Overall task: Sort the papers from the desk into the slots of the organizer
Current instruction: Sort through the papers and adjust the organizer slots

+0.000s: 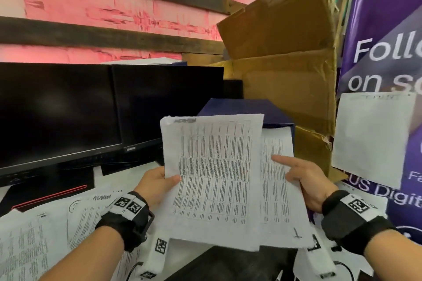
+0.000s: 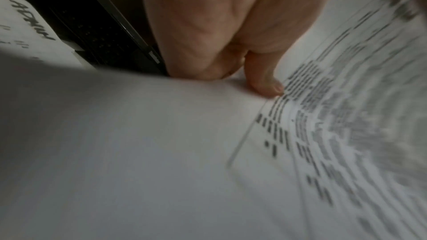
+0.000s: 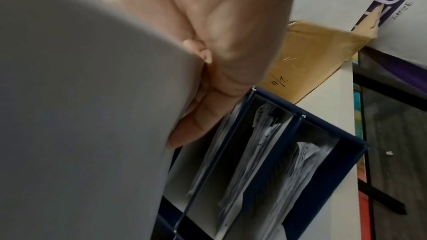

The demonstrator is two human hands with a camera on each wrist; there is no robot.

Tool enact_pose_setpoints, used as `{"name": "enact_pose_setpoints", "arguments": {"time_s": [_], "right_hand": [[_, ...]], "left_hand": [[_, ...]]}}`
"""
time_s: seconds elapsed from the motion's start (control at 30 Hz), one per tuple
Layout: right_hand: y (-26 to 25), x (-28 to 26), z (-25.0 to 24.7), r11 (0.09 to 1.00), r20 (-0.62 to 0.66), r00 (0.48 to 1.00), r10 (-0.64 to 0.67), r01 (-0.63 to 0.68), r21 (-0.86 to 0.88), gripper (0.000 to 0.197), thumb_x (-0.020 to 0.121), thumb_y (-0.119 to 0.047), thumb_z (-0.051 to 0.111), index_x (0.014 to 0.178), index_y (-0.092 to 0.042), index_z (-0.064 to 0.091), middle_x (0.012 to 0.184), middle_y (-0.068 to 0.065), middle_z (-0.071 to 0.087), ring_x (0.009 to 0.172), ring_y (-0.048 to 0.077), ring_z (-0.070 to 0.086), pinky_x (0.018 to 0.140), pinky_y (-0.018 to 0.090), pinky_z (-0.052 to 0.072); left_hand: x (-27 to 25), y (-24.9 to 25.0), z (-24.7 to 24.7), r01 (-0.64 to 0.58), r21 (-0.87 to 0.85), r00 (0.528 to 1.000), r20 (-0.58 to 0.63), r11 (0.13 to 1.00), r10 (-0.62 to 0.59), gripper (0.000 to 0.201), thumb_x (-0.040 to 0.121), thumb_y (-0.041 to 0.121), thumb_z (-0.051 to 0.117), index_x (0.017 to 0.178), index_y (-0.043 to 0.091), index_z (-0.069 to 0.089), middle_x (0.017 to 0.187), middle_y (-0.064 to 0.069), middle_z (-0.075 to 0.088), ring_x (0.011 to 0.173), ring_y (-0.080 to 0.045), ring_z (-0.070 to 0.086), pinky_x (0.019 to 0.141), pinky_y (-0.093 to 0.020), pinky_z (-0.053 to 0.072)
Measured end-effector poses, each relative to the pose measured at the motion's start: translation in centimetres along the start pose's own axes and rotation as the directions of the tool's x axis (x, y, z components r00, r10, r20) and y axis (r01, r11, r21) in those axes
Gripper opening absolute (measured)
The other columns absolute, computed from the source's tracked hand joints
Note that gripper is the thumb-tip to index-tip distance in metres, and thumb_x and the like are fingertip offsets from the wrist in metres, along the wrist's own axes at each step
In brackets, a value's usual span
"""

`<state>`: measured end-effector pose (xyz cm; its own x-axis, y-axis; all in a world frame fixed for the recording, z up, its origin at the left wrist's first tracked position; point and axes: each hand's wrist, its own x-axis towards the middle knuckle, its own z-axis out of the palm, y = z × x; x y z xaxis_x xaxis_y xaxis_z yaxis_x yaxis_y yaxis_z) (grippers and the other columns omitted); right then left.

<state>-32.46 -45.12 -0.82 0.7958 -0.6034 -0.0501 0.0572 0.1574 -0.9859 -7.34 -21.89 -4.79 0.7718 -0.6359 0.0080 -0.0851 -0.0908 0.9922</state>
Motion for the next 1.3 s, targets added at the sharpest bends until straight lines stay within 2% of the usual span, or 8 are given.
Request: {"name": "enact_pose_setpoints", "arguments": {"time_s": [0.2, 0.33, 0.47, 0.6, 0.73, 0.83, 1.03, 1.3], "right_hand": [[-2.1, 0.7, 1.3, 0.998, -0.040, 0.997, -0.065, 0.064, -0.020, 0.055, 0.088, 0.017, 0.032, 0.126, -0.012, 0.059, 0.115, 0.016, 0.065, 0.092, 0.031, 0.070, 0.063, 0.035, 0.056], [-3.1, 3.1, 2.5, 0.998, -0.107, 0.994, -0.019, 0.026, 0.066, 0.052, 0.093, 0.012, 0.031, 0.134, -0.012, 0.052, 0.132, 0.018, 0.052, 0.109, 0.040, 0.062, 0.071, 0.039, 0.057], [-3.4, 4.5, 3.5, 0.991, -0.152, 0.988, -0.008, 0.028, 0.132, 0.043, 0.100, -0.003, 0.039, 0.141, -0.012, 0.045, 0.119, 0.018, 0.053, 0.075, 0.031, 0.071, 0.064, 0.038, 0.056], [-3.4, 3.5, 3.8, 0.988, -0.071, 0.996, -0.061, 0.070, 0.135, 0.020, 0.102, -0.012, 0.039, 0.091, -0.007, 0.055, 0.083, 0.015, 0.055, 0.053, 0.021, 0.062, 0.043, 0.025, 0.051], [-2.9, 1.7, 2.6, 1.000, 0.061, 0.998, -0.024, 0.024, 0.007, 0.024, 0.095, -0.018, 0.048, 0.109, -0.010, 0.067, 0.100, 0.011, 0.073, 0.091, 0.029, 0.070, 0.066, 0.039, 0.056], [-2.6, 1.3, 1.9, 0.981, 0.119, 0.988, 0.098, -0.076, -0.176, 0.027, 0.090, -0.008, 0.054, 0.113, -0.004, 0.067, 0.102, 0.017, 0.071, 0.089, 0.030, 0.069, 0.061, 0.035, 0.058], [-3.5, 4.3, 2.6, 0.999, -0.164, 0.986, 0.004, -0.009, -0.031, 0.024, 0.095, -0.003, 0.050, 0.112, 0.005, 0.065, 0.117, 0.027, 0.064, 0.110, 0.046, 0.058, 0.101, 0.056, 0.043], [-3.3, 5.5, 2.8, 0.967, -0.082, 0.996, -0.032, 0.052, 0.250, 0.020, 0.097, -0.007, 0.048, 0.079, -0.007, 0.055, 0.062, 0.009, 0.055, 0.055, 0.022, 0.054, 0.051, 0.028, 0.049]], "left_hand": [[-0.4, 0.2, -0.2, 0.018, -0.081, 0.990, 0.139, 0.997, -0.007, 0.020, 0.094, -0.004, 0.048, 0.082, 0.004, 0.062, 0.072, -0.007, 0.073, 0.063, -0.017, 0.070, 0.057, -0.026, 0.056], [-0.4, 0.8, -0.4, 0.039, -0.105, 0.977, 0.213, 0.994, -0.015, 0.023, 0.092, -0.006, 0.047, 0.104, 0.003, 0.064, 0.104, -0.020, 0.071, 0.091, -0.031, 0.070, 0.078, -0.040, 0.058], [-0.1, 1.4, 0.5, 0.017, -0.120, 0.977, 0.212, 0.993, 0.009, 0.024, 0.092, -0.004, 0.050, 0.110, 0.004, 0.064, 0.109, -0.018, 0.070, 0.101, -0.034, 0.067, 0.089, -0.045, 0.054], [0.6, 2.0, 2.2, -0.042, -0.121, 0.989, 0.133, 0.992, 0.058, 0.021, 0.091, -0.005, 0.053, 0.102, 0.004, 0.069, 0.102, -0.017, 0.072, 0.097, -0.033, 0.069, 0.085, -0.043, 0.055], [1.6, 2.7, 3.9, -0.099, -0.230, 0.995, 0.000, 0.968, 0.102, 0.019, 0.092, -0.006, 0.053, 0.093, 0.005, 0.069, 0.094, -0.016, 0.073, 0.083, -0.028, 0.071, 0.071, -0.037, 0.058], [2.3, 3.2, 4.7, -0.147, -0.289, 0.989, -0.062, 0.946, 0.135, 0.018, 0.092, -0.003, 0.054, 0.094, 0.006, 0.069, 0.094, -0.014, 0.073, 0.083, -0.026, 0.071, 0.071, -0.037, 0.057], [2.2, 3.5, 4.4, -0.158, -0.254, 0.987, -0.014, 0.954, 0.159, 0.018, 0.092, -0.001, 0.054, 0.102, 0.005, 0.068, 0.104, -0.015, 0.072, 0.096, -0.031, 0.069, 0.083, -0.043, 0.056], [1.8, 1.5, 1.8, -0.094, 0.007, 0.991, 0.096, 0.996, 0.093, 0.016, 0.092, 0.004, 0.057, 0.101, 0.006, 0.070, 0.097, -0.011, 0.075, 0.092, -0.028, 0.072, 0.087, -0.048, 0.055]]}}
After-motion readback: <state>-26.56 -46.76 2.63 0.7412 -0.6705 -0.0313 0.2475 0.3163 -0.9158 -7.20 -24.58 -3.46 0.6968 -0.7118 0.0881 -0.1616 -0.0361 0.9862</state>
